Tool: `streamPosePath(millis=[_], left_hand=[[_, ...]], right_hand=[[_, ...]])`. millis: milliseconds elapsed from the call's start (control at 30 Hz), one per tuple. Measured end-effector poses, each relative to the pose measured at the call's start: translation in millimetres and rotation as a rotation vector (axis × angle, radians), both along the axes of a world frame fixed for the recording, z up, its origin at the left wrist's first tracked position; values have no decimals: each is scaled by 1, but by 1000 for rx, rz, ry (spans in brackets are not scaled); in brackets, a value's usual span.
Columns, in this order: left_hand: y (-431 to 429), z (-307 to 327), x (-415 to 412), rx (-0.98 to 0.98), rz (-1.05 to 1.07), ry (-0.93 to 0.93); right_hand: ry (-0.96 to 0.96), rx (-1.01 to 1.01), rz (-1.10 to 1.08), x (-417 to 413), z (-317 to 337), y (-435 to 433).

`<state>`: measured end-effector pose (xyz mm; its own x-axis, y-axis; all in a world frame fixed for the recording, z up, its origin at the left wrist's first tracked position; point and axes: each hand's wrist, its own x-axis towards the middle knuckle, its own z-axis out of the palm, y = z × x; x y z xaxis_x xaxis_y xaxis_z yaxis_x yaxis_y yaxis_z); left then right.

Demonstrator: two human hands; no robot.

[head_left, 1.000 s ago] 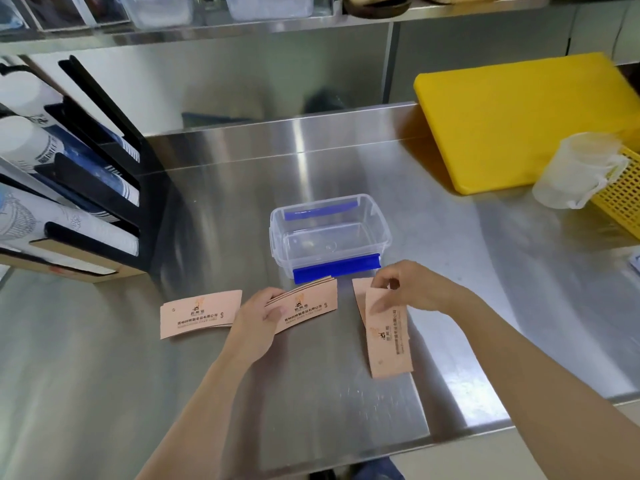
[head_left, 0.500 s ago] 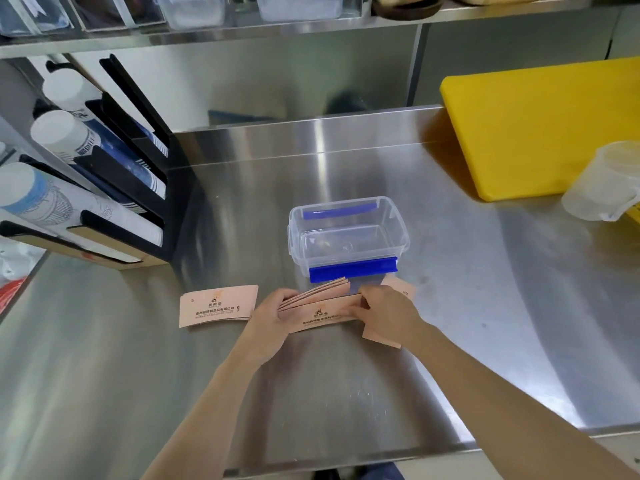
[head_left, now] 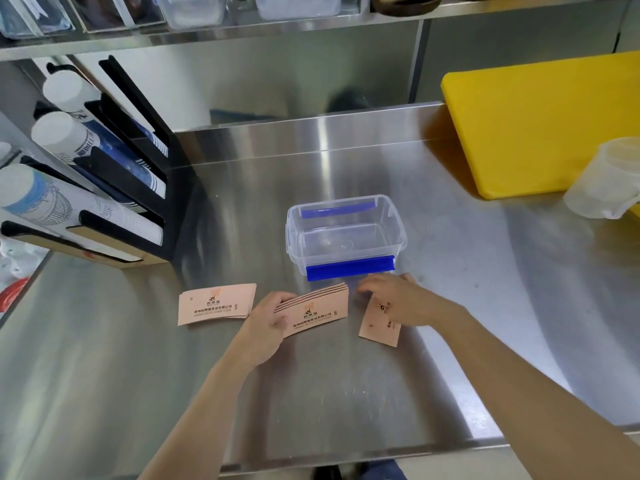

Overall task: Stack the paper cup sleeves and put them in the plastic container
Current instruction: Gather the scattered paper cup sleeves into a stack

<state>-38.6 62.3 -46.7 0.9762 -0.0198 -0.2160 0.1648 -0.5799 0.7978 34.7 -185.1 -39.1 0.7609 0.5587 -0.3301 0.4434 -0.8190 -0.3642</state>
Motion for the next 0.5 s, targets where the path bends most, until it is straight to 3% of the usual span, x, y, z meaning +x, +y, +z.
streamPosePath(millis=[100,233,400,500], left_hand=[[-1,-1,1,5,13,-5],[-1,-3,1,-5,34,-9],[-1,-2,3,-91,110,3],[-1,0,3,-84,106,-10]], right_hand=[[-23,-211,105,5,8,-15],[-32,-265,109,7,6,-20],[68,-175,-39,7,7,-13],[194,30,-152,0,5,-5]])
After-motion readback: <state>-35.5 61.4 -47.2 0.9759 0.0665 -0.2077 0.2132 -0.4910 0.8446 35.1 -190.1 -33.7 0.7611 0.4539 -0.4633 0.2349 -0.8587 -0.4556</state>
